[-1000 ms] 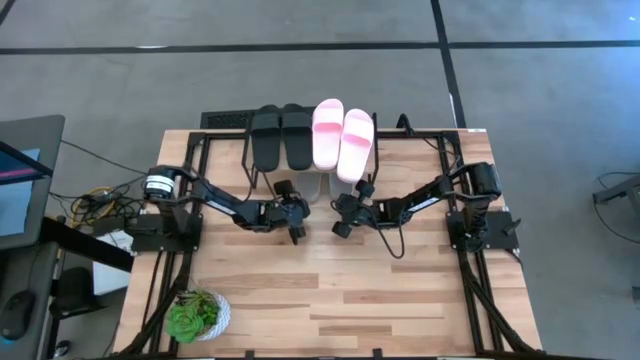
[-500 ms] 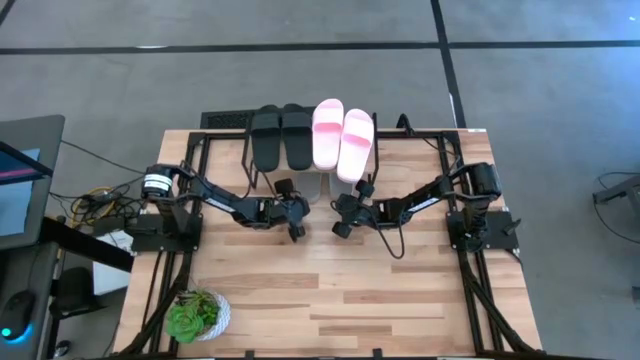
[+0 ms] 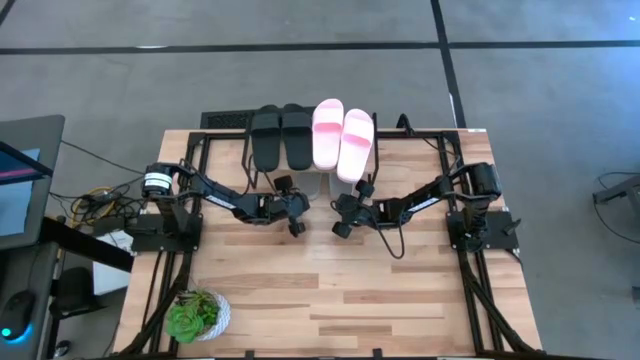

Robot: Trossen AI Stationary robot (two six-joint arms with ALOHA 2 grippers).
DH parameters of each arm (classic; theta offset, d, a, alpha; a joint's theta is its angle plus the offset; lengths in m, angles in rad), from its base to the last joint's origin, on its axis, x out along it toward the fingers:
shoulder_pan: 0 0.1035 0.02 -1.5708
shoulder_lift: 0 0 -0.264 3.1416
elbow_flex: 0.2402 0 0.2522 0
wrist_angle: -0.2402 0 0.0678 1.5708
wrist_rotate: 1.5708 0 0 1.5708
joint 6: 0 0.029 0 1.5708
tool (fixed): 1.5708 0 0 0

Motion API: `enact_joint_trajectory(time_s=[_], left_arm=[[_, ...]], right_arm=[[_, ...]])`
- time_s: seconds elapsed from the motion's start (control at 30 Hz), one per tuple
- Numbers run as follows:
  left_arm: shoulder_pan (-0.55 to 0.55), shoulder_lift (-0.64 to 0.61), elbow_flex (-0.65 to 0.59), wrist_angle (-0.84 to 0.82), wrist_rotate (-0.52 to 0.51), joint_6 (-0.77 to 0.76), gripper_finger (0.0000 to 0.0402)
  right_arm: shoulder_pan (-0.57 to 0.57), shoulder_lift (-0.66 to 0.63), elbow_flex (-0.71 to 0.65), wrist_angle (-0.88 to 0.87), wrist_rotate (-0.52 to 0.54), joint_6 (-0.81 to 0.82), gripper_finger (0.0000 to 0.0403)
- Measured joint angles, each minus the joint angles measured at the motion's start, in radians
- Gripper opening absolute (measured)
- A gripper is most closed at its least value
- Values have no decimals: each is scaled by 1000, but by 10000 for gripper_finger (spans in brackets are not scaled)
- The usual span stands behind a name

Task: Pick and place slides into the shelf
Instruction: Adjust the gray slides under the shelf, then return to Home Position

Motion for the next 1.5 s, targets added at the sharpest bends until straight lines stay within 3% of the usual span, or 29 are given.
enact_joint_trajectory(time_s=[0.67, 0.83, 1.1, 1.5], left_arm=[[-64, 0, -1, 0, -31, -11, 6], [-93, -23, -1, -24, -52, -19, 6], [-182, -176, -2, -45, -89, 31, 6], [-287, -540, -2, -51, -111, 213, 6]], right_arm=[[52, -1, 0, -9, 15, -25, 0], [66, -55, 0, -115, 21, 7, 0], [156, -246, 0, -241, 34, -8, 0], [283, -581, 0, -279, 35, -306, 0]])
